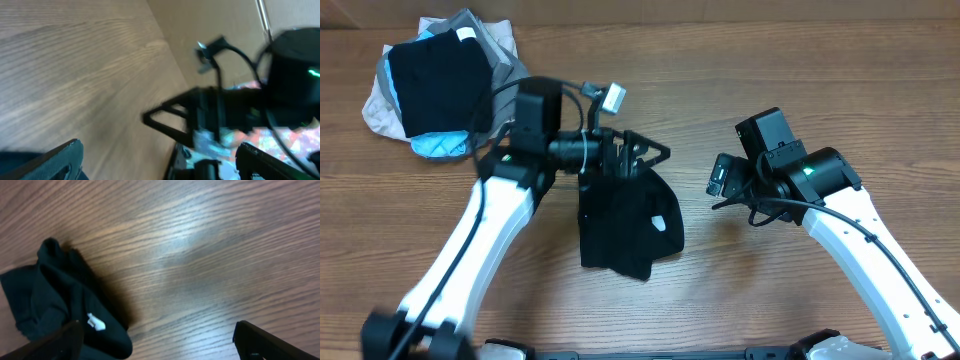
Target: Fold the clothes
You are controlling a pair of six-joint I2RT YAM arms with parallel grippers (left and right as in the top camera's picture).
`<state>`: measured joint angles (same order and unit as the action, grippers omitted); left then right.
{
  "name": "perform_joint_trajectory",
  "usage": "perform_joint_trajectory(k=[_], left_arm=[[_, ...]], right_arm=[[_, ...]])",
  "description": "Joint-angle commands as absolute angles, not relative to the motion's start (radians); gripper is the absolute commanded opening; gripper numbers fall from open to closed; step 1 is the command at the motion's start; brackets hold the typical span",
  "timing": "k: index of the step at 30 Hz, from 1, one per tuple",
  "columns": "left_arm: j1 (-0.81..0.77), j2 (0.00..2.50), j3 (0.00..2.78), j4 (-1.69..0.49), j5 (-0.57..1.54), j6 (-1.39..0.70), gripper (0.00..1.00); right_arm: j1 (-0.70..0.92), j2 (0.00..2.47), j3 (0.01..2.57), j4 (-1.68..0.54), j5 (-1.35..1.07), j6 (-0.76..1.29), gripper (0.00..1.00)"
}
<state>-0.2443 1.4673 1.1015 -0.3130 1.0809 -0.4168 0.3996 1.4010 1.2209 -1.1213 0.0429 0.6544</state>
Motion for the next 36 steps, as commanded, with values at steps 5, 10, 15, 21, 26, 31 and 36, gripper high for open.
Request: perform_joint_trajectory(k=[5, 10, 15, 21, 26, 31, 36], left_arm=[[-0.235, 1.171, 1.113, -0.717, 0.692, -0.238, 1.00], [-0.235, 0.978, 1.113, -0.930, 0.492, -0.213, 1.00], [-0.235, 0.820, 1.113, -1.046, 0.377, -0.220, 1.00], [-0.235, 0.675, 1.113, -1.059, 0.413, -0.263, 1.00], [-0.235, 0.606, 1.111, -1.117, 0.392, -0.257, 1.00], [-0.235, 0.565, 1.081, -1.139, 0.385, -0.257, 1.00], [-0.235, 0.572, 1.052, -1.137, 0.325, -0.270, 1.00]], right_arm=[[0.397, 1.380, 1.232, -1.124, -0.075, 0.659, 1.00], [0.399, 1.272, 1.232, -1.125, -0.124, 0.659, 1.00], [0.430, 1.087, 1.232, -1.130, -0.143, 0.706, 1.00], [0.522, 0.869, 1.230, -1.179, -0.090, 0.785, 1.00], [0.635, 0.759, 1.228, -1.396, 0.084, 0.984, 1.00], [0.730, 0.663, 1.175, -1.483, 0.165, 1.074, 1.00], [0.739, 0.645, 1.162, -1.433, 0.215, 1.074, 1.00]])
